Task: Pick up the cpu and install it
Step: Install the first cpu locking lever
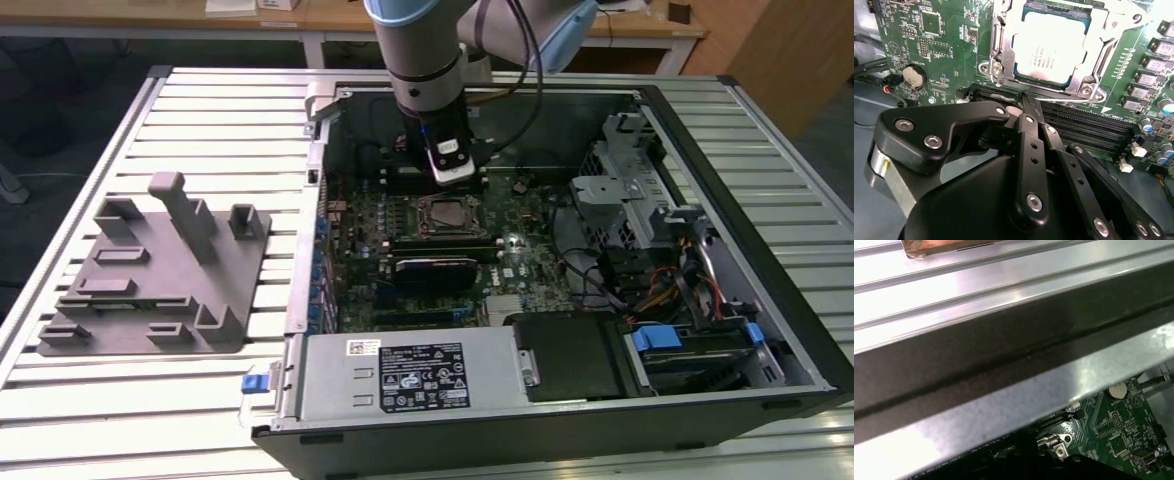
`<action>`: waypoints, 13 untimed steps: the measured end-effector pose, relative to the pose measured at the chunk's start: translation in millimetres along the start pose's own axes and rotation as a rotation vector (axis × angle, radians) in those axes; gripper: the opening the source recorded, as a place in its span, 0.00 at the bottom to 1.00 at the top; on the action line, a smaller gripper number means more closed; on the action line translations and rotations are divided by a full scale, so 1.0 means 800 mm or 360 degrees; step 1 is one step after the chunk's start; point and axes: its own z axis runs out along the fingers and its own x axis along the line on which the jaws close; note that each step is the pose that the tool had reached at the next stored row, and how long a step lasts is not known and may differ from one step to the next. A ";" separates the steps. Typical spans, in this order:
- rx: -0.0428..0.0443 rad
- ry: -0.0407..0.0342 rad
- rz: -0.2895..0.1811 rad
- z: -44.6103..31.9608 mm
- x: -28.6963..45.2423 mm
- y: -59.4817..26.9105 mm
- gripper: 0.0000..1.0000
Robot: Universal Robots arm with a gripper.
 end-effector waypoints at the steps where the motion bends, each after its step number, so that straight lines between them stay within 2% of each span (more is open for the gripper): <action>1: 0.0000 0.0000 0.0000 0.0001 0.0000 0.000 0.11; 4: 0.0003 -0.0001 -0.0001 0.0012 0.0002 0.000 0.11; 6: 0.0010 -0.0004 -0.0002 0.0017 0.0003 0.000 0.11; 10: 0.0011 -0.0005 -0.0003 0.0017 0.0003 0.000 0.11; 13: 0.0009 -0.0019 -0.0006 0.0023 0.0004 0.000 0.11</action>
